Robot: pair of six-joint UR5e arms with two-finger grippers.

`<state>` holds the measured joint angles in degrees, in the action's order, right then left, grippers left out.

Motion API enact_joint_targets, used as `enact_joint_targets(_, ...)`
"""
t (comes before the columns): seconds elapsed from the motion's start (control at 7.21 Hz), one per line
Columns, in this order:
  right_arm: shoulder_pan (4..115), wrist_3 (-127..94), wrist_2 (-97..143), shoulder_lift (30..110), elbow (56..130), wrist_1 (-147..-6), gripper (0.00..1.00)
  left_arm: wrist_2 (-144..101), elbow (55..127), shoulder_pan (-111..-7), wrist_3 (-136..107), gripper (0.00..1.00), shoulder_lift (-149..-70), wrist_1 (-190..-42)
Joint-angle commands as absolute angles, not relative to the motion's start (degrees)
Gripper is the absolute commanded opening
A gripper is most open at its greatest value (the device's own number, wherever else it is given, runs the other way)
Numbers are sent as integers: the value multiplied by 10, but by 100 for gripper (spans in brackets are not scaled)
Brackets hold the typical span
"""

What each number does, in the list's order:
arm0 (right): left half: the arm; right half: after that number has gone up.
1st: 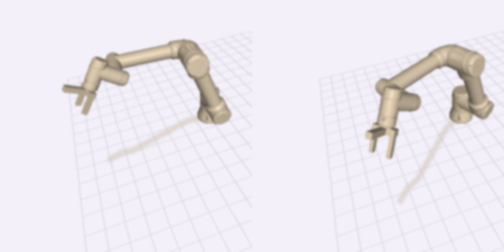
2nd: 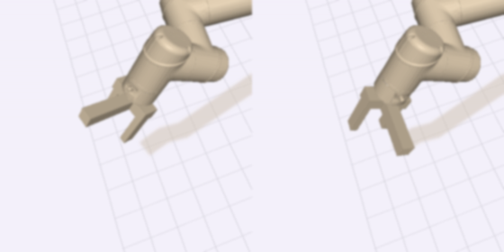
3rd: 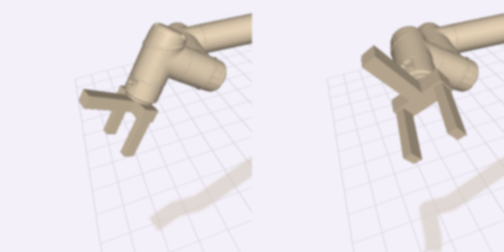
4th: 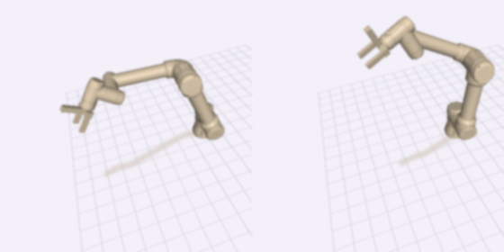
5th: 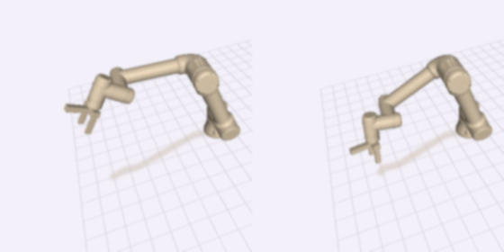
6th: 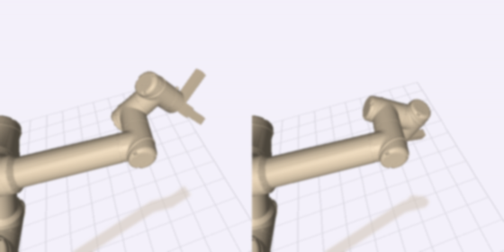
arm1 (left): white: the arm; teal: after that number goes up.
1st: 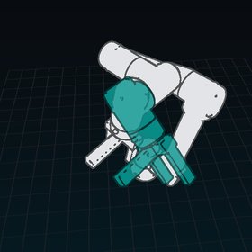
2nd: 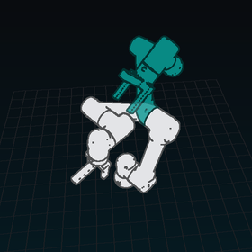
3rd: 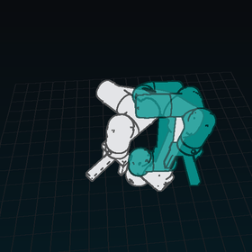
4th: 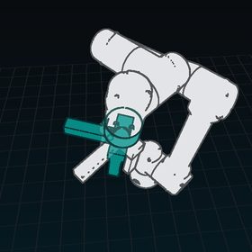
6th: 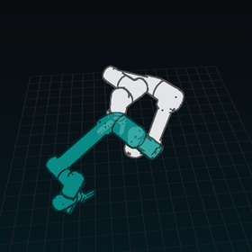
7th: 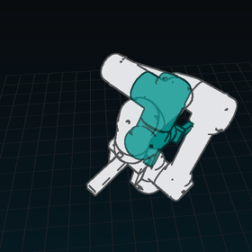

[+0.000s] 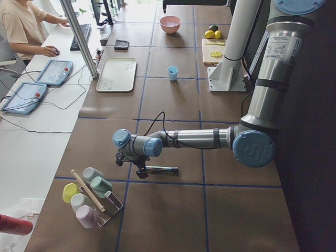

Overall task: Mash ice and strawberries in cup
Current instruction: 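Lift the metal pestle upright with the left gripper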

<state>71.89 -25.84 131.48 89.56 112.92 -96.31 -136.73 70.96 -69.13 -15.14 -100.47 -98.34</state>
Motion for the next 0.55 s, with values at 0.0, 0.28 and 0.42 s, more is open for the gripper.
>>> enact_joint_targets(0.0, 719, -258, 1316, 896, 1130, -962, 99, -1368, 705, -680, -151, 98, -1005, -985)
enact_joint_targets(0.28, 719, -258, 1317, 896, 1131, -962, 99, -1396, 707, -680, -151, 75, -1005, -986)
enact_joint_targets(0.42, 719, -258, 1317, 896, 1133, -962, 99, -1399, 705, -679, -152, 69, -1005, -985)
